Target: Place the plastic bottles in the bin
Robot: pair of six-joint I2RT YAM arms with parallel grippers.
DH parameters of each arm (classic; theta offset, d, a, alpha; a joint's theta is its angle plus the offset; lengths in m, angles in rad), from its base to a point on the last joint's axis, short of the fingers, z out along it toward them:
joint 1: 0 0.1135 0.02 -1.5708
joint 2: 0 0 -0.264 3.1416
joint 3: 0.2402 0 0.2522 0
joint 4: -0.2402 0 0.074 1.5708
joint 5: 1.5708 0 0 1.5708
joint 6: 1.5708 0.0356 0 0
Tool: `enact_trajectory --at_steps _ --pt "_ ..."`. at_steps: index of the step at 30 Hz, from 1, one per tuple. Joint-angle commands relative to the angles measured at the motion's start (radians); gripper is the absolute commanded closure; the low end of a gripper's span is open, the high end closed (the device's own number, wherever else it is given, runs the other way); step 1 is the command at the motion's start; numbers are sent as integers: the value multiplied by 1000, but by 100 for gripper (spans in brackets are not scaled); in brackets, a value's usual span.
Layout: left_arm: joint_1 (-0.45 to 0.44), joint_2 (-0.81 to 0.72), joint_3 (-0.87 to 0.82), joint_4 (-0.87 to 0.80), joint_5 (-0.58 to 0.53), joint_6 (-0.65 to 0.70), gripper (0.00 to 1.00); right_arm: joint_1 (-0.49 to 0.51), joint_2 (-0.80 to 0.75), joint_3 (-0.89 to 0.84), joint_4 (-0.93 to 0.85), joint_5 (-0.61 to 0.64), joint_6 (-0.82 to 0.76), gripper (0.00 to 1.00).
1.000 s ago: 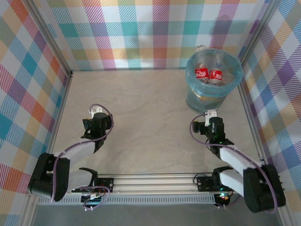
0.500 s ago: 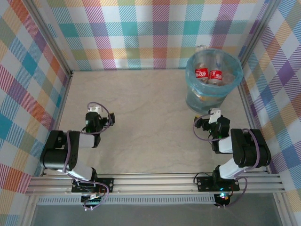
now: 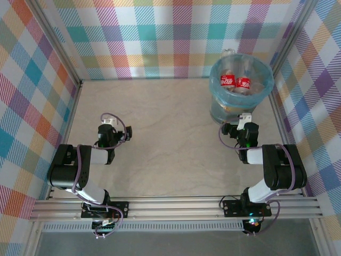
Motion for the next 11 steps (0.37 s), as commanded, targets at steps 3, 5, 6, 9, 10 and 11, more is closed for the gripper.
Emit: enact_trajectory --at_steps 3,5,6,9,10,11 --pt "-6 -3 20 20 -9 -6 0 4 -7 12 -7 9 -2 0" --pt "-8 -2 22 16 -13 -6 0 5 -7 12 -7 8 -1 0" --pt "-7 -2 24 13 -14 -6 0 5 -8 12 -7 8 -1 0" --pt "-12 -3 21 19 -22 -3 0 4 -8 12 -7 8 -1 0" --pt "-12 -3 19 22 -20 -3 0 4 -7 12 -7 9 -2 0" --pt "-12 -5 17 23 -20 -4 0 5 -7 12 -7 8 -2 0"
